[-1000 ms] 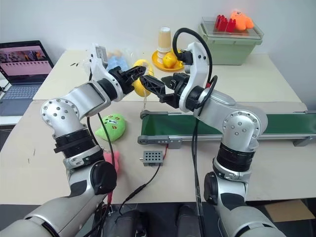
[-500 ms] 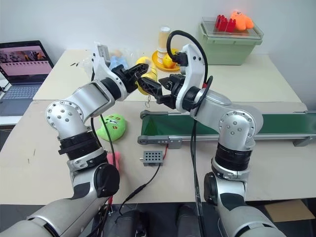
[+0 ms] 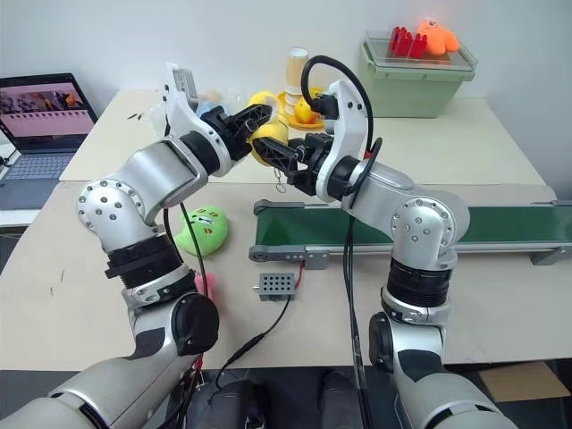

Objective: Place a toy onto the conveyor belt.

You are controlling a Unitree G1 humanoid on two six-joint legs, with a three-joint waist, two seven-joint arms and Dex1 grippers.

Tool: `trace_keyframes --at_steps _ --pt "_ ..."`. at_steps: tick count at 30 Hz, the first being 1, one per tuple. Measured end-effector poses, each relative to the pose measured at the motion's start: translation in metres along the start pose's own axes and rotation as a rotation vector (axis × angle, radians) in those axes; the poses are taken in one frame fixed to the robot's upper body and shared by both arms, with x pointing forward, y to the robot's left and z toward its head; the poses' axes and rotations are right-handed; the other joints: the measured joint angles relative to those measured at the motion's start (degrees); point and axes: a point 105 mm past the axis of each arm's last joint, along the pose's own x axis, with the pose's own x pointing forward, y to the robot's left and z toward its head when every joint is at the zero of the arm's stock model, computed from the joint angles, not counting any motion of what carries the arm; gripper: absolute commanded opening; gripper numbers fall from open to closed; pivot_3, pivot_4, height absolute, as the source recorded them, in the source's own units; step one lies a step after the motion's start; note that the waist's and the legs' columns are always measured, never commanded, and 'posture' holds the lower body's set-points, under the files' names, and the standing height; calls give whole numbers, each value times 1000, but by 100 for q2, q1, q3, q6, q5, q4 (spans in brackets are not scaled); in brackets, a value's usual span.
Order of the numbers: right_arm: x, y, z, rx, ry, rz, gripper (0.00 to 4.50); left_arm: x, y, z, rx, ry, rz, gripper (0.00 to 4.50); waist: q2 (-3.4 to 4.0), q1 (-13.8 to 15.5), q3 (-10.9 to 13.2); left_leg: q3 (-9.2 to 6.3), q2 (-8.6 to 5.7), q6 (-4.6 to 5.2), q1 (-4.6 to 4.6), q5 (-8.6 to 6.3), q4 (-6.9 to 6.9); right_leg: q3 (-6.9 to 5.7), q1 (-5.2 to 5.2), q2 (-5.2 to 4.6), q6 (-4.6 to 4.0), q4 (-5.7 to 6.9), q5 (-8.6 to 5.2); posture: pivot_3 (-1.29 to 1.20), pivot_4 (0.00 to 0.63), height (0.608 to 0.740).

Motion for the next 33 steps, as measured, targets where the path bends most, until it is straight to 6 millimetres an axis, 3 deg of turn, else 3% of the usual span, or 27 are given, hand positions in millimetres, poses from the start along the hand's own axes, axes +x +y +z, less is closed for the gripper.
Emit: trace_keyframes --at_steps 1,4,7,8,9,10,13,20,26,30,33 --pt "0 0 0 0 -1 2 1683 -1 0 1 0 0 -2 853 0 0 0 0 0 0 0 0 0 0 0 0 0 0 0 0 150 734" --pt "0 0 1 0 -5 3 726 -2 -1 3 2 0 -3 853 0 1 0 0 0 0 0 0 -1 0 0 0 0 -1 0 0 150 734" --pt "0 0 1 3 -7 5 5 -3 -2 4 16 4 -2 853 0 1 0 0 -1 0 1 0 -2 0 0 0 0 -1 0 0 150 734" --pt "1 0 1 3 -7 6 5 -3 -2 4 17 5 -2 853 0 0 0 1 -1 -1 1 0 -3 0 0 0 0 0 0 0 150 734" --pt "1 0 1 2 -8 8 0 -4 -2 5 18 6 -3 1427 0 -1 0 0 0 -1 1 0 -3 0 0 1 0 -1 0 0 150 734" --pt "1 0 1 2 -11 9 0 -4 -3 6 13 3 -5 1548 0 -1 0 1 0 -1 1 0 -4 0 0 1 0 -1 0 0 150 734" --pt "0 1 2 -3 -15 12 0 -6 -5 9 -6 -12 -22 2615 0 1 0 0 0 -2 1 1 -6 0 0 1 0 -3 0 0 150 734" --pt "-2 -4 3 -37 1 0 0 -18 -16 35 23 -43 -78 2615 0 -5 0 1 0 -7 7 4 -18 0 0 3 -1 -5 0 0 150 734" --pt "-21 -27 9 -170 66 -58 0 -45 -19 60 320 33 -100 2615 1 -18 1 4 0 -18 12 10 -39 -2 -3 8 -6 -11 -5 0 150 734" --pt "-39 -42 11 -452 165 -120 0 -63 -17 49 520 200 -142 2615 2 -23 1 14 -1 -21 20 10 -52 0 -4 8 -6 -19 -9 0 150 734" --pt "-47 -39 12 -720 233 -86 0 -69 -11 31 587 326 -179 2615 2 -26 1 17 3 -31 25 14 -57 0 -2 12 -7 -19 -12 0 150 734"
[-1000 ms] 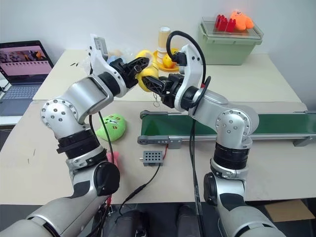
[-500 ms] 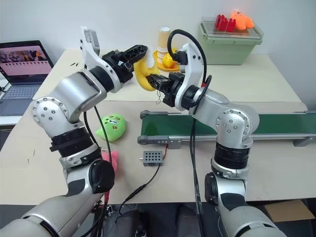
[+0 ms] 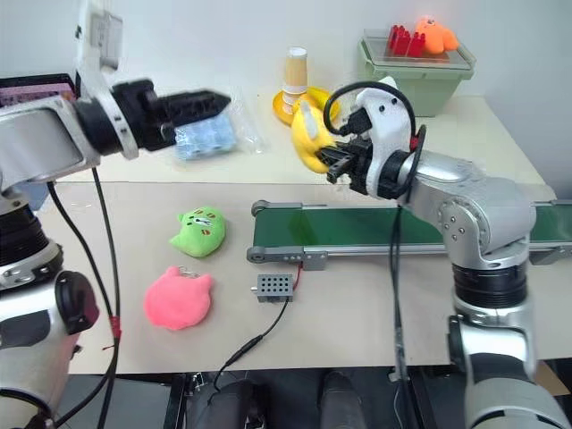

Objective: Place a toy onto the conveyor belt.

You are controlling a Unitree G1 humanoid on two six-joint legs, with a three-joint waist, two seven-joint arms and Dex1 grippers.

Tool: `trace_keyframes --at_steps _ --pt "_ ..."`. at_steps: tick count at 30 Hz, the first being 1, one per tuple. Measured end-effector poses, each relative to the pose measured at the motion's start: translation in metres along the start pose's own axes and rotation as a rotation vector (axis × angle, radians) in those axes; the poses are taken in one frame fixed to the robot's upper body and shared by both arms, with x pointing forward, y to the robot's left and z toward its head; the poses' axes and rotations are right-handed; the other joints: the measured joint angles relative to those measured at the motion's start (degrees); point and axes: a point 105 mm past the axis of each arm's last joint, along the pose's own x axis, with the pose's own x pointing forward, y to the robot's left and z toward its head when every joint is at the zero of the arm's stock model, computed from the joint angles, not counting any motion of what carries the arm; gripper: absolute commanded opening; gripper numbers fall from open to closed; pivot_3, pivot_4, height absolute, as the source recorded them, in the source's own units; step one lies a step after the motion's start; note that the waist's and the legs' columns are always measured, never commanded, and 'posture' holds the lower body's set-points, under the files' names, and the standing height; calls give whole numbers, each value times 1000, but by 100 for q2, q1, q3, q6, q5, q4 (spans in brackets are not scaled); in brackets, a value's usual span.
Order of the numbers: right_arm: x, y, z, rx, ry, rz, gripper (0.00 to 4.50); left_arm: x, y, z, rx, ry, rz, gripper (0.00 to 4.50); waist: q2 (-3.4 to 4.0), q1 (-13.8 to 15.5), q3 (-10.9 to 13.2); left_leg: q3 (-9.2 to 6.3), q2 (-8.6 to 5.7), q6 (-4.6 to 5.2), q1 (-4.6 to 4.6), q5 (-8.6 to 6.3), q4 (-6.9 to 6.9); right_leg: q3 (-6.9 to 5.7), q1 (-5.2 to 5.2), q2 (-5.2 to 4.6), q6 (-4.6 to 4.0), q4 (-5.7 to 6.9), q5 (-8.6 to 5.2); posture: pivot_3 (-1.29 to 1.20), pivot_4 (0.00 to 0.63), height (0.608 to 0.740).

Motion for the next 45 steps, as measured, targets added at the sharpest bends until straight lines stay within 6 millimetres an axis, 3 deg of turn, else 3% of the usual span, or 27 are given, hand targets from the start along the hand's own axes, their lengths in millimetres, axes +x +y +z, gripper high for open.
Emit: trace_keyframes --at_steps 6,15,19,34,36,37,45 --pt "3 20 -3 -374 23 130 0 9 -7 -11 93 70 -77 2615 -1 14 1 2 5 -15 4 10 0 1 2 3 -5 -16 -2 0 150 734" --pt "-1 39 -30 -675 64 249 0 11 -7 -16 142 106 -108 2615 -2 22 1 -4 7 -13 -9 10 3 -11 3 3 -6 -39 -1 0 150 734" --pt "0 49 -45 -742 89 310 0 7 -7 -10 168 104 -101 2615 -3 21 2 -14 9 -13 -4 11 8 -8 7 3 -5 -37 -2 0 150 734" --pt "19 60 -66 -777 60 346 0 4 -19 -6 230 116 -110 2615 -3 14 1 -21 10 -12 3 11 11 -4 12 4 -5 -32 -1 0 150 734" --pt "20 59 -67 -781 60 344 943 4 -21 -6 236 116 -114 2639 -3 12 1 -20 10 -12 6 11 11 -3 12 4 -6 -30 -1 0 150 734" --pt "20 59 -67 -778 60 346 1097 4 -22 -6 235 117 -116 2639 -3 11 1 -19 10 -12 8 11 11 -2 13 4 -6 -28 -1 0 150 734" --pt "19 59 -69 -755 77 378 3790 4 -23 -7 233 116 -120 2639 -3 17 1 -20 9 -12 6 11 11 -2 13 4 -6 -26 -1 0 150 734"
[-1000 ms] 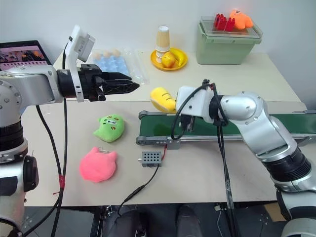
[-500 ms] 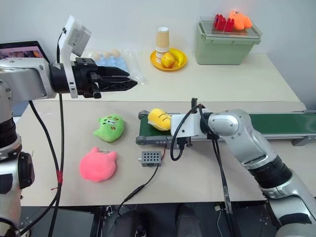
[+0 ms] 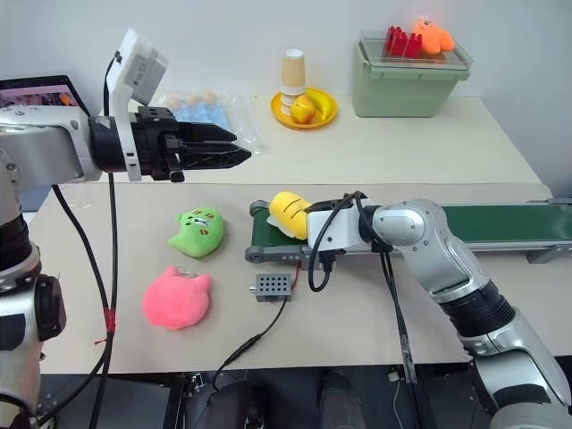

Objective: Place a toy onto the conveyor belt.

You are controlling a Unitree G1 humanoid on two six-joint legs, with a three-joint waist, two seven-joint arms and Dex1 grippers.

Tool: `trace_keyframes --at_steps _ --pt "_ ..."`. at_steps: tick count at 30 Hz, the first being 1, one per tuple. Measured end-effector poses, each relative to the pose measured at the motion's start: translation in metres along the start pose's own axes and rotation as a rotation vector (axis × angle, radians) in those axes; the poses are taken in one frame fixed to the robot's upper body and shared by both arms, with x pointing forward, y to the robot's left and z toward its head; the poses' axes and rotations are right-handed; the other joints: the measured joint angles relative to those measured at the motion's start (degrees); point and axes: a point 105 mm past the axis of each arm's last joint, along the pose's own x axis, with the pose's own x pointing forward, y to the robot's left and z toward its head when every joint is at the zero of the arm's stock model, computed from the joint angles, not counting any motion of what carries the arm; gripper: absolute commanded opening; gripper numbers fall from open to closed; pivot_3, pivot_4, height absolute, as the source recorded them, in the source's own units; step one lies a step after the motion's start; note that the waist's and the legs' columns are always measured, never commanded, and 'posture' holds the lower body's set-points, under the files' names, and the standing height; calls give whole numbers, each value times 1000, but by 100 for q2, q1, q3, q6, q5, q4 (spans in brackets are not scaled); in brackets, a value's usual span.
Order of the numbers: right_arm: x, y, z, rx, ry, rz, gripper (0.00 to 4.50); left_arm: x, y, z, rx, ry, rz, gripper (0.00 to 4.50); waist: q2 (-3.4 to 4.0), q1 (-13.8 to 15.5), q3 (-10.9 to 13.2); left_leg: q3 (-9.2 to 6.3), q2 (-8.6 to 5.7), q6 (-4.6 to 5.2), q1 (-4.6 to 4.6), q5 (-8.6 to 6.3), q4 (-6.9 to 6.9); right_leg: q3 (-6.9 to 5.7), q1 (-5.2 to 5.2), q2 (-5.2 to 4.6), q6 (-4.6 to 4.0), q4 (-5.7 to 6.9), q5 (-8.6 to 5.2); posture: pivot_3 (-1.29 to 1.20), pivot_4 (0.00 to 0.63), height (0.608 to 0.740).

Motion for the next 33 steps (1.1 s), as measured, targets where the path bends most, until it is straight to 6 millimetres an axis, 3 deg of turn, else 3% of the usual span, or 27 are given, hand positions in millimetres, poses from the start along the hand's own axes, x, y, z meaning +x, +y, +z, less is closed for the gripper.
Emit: trace_keyframes --at_steps 2,11,22,28,33 --pt "-5 -3 1 23 -3 8 4463 1 0 0 0 -1 -1 2639 0 1 0 -1 0 0 0 0 0 -1 0 0 0 1 0 0 150 734" --pt "-55 -19 18 69 39 80 4463 7 -3 1 3 -21 -30 2639 -1 22 0 -4 0 1 0 -1 7 -1 1 0 0 34 -1 0 150 734" --pt "-85 -38 25 231 64 75 4463 14 -7 1 10 -30 -79 2639 -2 20 0 -3 0 4 -3 -2 9 2 -2 -2 0 37 0 0 150 734" --pt "-109 -44 24 382 76 65 4463 3 -1 3 19 -16 -59 2639 -2 25 0 -4 1 8 -4 -4 9 2 -2 -6 0 35 -1 0 150 734" --pt "-117 -41 20 470 78 58 4463 -3 2 6 30 -8 -48 2639 -2 27 0 -3 3 9 -4 -5 10 2 -2 -6 0 36 -1 0 150 734"
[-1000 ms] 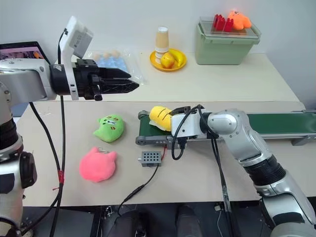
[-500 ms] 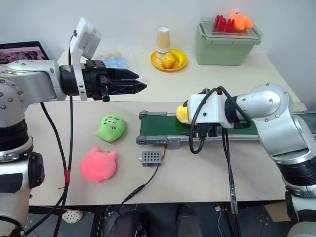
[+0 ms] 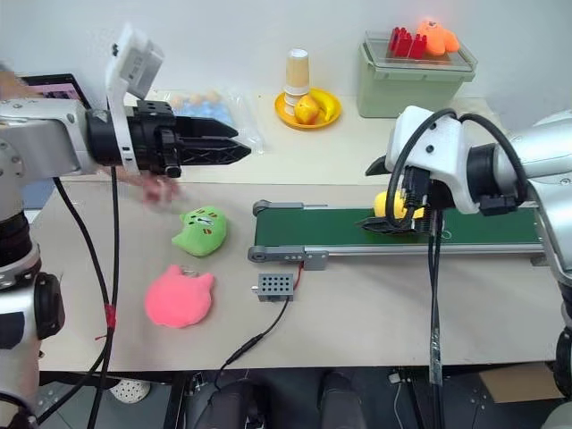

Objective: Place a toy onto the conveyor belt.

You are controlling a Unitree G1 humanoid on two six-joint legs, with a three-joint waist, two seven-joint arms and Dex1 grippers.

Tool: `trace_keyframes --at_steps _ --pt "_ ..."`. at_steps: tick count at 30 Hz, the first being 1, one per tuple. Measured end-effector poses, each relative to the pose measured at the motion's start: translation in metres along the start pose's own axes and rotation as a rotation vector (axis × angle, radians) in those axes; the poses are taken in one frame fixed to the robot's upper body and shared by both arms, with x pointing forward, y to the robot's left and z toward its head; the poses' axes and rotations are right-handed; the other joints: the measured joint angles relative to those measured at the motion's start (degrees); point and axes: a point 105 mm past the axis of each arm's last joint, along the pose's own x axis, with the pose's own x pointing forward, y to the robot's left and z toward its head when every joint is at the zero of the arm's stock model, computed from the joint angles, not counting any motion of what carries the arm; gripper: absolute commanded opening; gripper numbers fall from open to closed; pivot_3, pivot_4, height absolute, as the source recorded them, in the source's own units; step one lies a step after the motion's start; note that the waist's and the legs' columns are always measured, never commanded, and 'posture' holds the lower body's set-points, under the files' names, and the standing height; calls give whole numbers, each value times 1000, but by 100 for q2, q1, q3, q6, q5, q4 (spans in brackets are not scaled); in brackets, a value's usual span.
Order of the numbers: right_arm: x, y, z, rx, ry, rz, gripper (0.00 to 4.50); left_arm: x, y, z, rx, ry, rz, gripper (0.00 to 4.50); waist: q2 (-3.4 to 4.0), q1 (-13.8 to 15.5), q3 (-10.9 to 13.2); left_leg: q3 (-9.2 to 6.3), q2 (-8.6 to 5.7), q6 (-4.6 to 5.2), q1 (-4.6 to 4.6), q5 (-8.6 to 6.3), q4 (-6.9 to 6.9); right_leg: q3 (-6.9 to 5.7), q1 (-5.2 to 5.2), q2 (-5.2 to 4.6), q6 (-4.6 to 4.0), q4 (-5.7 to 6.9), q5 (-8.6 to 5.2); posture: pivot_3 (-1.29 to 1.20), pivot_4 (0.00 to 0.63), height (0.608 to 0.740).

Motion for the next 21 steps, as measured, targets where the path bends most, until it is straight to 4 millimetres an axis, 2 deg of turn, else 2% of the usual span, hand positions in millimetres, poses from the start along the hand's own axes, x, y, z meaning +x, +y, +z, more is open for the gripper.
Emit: trace_keyframes --at_steps 12,21 --pt "-6 0 2 170 -93 -25 4463 -5 0 0 13 17 14 2639 -1 7 0 -1 1 0 -1 0 1 1 -1 0 0 2 0 0 150 734" --pt "-7 3 -9 332 -167 -48 4463 -11 3 -18 21 41 53 2639 -1 35 0 1 -1 0 1 0 3 3 0 -2 0 7 0 0 150 734"
